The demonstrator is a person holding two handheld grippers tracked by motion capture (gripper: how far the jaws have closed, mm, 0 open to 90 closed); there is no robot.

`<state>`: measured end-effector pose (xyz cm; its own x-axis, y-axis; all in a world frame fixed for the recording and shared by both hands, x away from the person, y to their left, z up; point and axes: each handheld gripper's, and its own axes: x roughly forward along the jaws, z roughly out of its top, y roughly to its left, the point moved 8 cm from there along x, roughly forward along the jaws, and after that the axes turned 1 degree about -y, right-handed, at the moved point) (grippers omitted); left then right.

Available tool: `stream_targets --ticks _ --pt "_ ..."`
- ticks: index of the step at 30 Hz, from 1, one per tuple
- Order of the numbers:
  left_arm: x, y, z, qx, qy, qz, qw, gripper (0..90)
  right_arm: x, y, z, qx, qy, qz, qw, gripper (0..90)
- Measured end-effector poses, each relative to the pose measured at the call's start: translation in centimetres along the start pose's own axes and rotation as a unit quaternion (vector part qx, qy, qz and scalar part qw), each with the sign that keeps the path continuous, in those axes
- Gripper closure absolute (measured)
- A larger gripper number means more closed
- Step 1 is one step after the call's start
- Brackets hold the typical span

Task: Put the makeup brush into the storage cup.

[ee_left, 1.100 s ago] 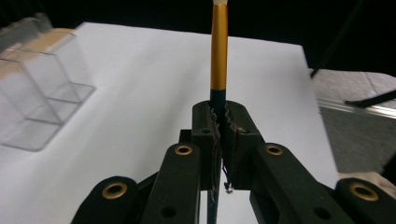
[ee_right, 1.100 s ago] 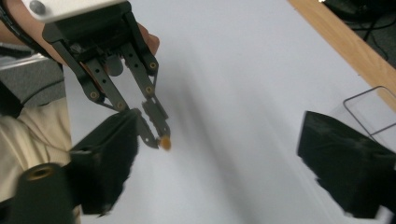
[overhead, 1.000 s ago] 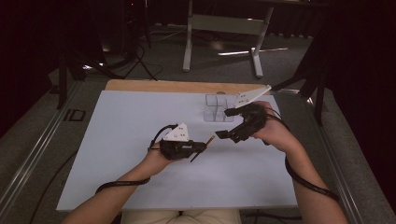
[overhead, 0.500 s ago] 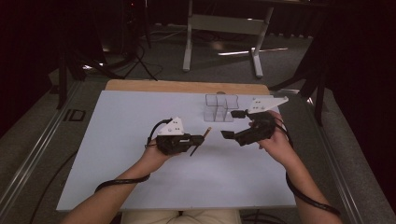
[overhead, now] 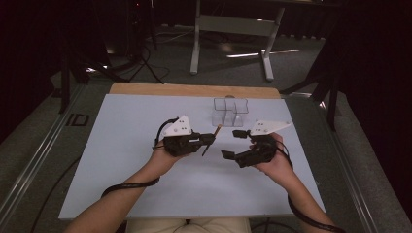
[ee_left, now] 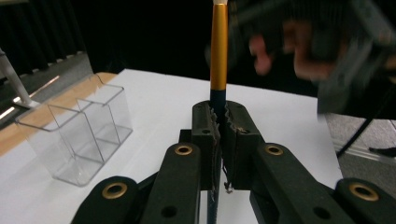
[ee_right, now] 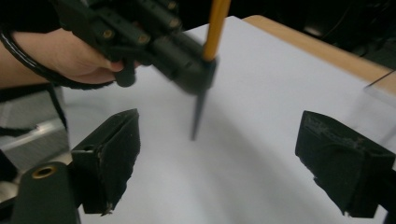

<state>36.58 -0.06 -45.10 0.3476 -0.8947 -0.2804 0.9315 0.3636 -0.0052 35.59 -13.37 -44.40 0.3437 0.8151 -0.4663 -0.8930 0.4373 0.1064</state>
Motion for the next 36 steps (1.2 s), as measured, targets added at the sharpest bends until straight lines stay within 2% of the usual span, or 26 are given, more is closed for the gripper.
stream_targets --ticks 2,5,8,14,20,27,29,32,36 --pt "0.0 0.0 0.3 -0.002 -0.007 0.000 1.0000 84.4 0.8 0.4 -0.6 0.015 -0.003 0.003 0.9999 16.3" --pt "0.1 0.0 0.6 -0.001 -0.012 -0.001 0.9999 84.4 1.9 0.7 -1.4 0.037 -0.004 0.006 0.9993 23.7" --pt "0.1 -0.2 0.8 -0.003 -0.018 -0.003 0.9998 84.4 2.7 0.6 -2.0 0.051 -0.010 -0.002 0.9987 35.2" --pt "0.0 -0.1 1.2 -0.008 -0.026 -0.004 0.9996 84.4 3.9 0.8 -3.0 0.062 -0.006 -0.004 0.9981 49.4" --pt "0.3 -0.5 1.5 -0.009 -0.034 -0.010 0.9993 84.4 4.5 1.0 -3.0 0.059 -0.002 -0.004 0.9982 59.8" --pt "0.6 -0.9 1.9 -0.010 -0.038 -0.018 0.9990 84.4 5.0 1.0 -2.9 0.052 0.002 -0.018 0.9985 70.9" --pt "0.6 -0.9 2.0 -0.014 -0.044 -0.017 0.9988 84.4 5.0 0.8 -2.7 0.047 0.000 -0.024 0.9986 77.7" --pt "0.6 -0.8 2.0 -0.016 -0.045 -0.016 0.9987 84.4 5.0 1.0 -2.6 0.047 0.002 -0.019 0.9987 84.6" --pt "0.7 -0.9 1.8 -0.016 -0.039 -0.015 0.9990 84.2 5.2 1.2 -2.6 0.046 0.017 -0.018 0.9986 86.0"
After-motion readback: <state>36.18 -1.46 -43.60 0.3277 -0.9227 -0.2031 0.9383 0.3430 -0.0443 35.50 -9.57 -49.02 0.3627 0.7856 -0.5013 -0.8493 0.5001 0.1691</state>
